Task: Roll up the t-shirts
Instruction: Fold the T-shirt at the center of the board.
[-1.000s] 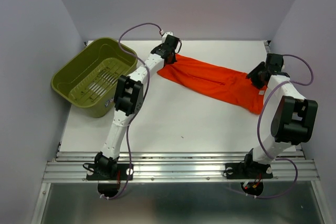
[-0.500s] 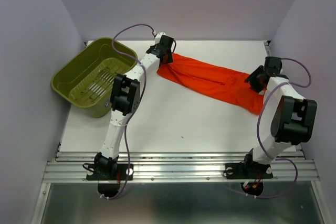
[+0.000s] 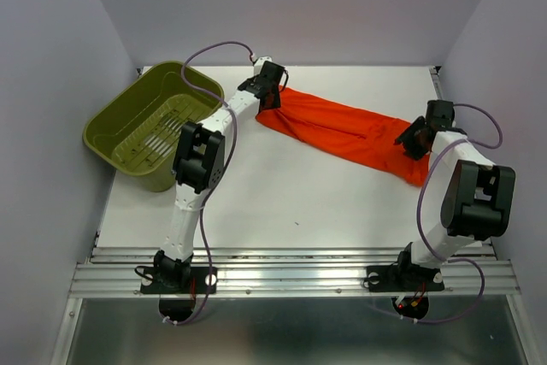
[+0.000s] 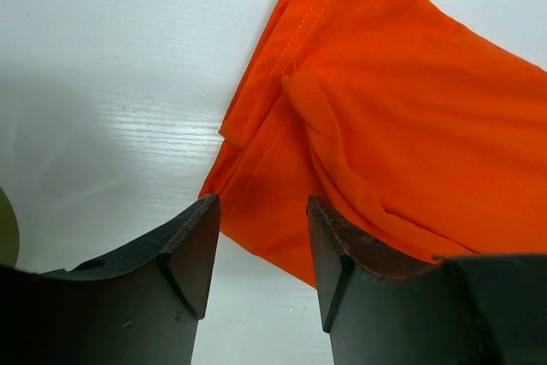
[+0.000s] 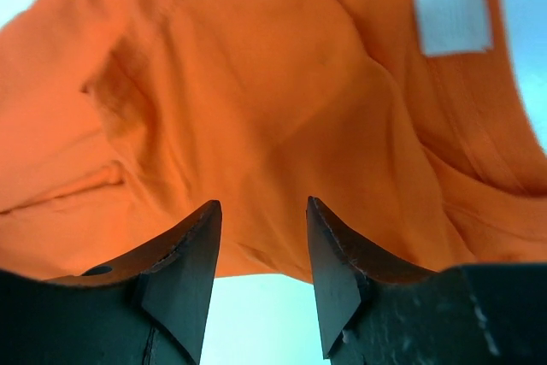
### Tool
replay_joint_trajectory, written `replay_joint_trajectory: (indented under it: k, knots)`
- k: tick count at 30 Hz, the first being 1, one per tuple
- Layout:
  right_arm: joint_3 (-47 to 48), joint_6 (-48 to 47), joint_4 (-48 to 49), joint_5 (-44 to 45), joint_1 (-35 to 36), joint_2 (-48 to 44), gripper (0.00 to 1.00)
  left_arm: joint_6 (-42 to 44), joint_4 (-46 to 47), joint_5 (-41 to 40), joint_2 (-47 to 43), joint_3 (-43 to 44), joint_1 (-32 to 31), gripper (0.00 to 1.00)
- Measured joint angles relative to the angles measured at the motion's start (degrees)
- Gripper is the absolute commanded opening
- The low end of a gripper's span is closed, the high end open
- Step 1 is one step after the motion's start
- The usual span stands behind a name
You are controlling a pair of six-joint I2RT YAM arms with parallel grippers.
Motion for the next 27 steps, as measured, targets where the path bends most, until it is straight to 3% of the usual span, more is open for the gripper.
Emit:
replay_joint_trajectory:
  k: [7, 13, 16, 18, 20, 21, 23, 26, 27]
  knots:
    - [-4.0, 0.0, -4.1, 4.7, -1.2, -6.7, 0.59, 0.9, 0.0, -0.1, 2.4, 0.0, 0.0, 0.58]
    - [-6.7, 0.3, -5.0, 4.7, -6.1, -8.8, 0.6, 2.0, 0.0, -0.2, 4.7, 0.2, 0.0, 0.58]
    - [-8.5, 0.6, -5.4, 4.5, -6.9, -8.4, 0.58, 2.3, -0.2, -0.2, 5.8, 0.2, 0.1, 0.54]
    - [-9.2, 0.8, -5.6, 4.3, -7.0, -7.6, 0.57, 2.4, 0.0, -0.2, 6.1, 0.2, 0.1, 0.46]
    - [-9.6, 1.0, -5.6, 4.1, -7.1, -7.1, 0.53, 2.5, 0.0, 0.0, 6.1, 0.2, 0.2, 0.3]
    - [-9.6, 1.0, -5.6, 4.1, -7.1, -6.8, 0.45, 2.8, 0.1, 0.0, 6.1, 0.2, 0.2, 0.24]
    - [-9.7, 1.1, -5.5, 4.1, -7.1, -6.6, 0.33, 3.0, 0.2, 0.2, 6.1, 0.2, 0.2, 0.0]
    - [-9.7, 1.6, -5.3, 4.4, -7.2, -6.4, 0.09, 3.3, 0.4, 0.4, 6.1, 0.2, 0.2, 0.0]
    - [-9.7, 1.6, -5.3, 4.5, -7.2, -6.4, 0.09, 3.3, 0.4, 0.5, 6.1, 0.2, 0.2, 0.0]
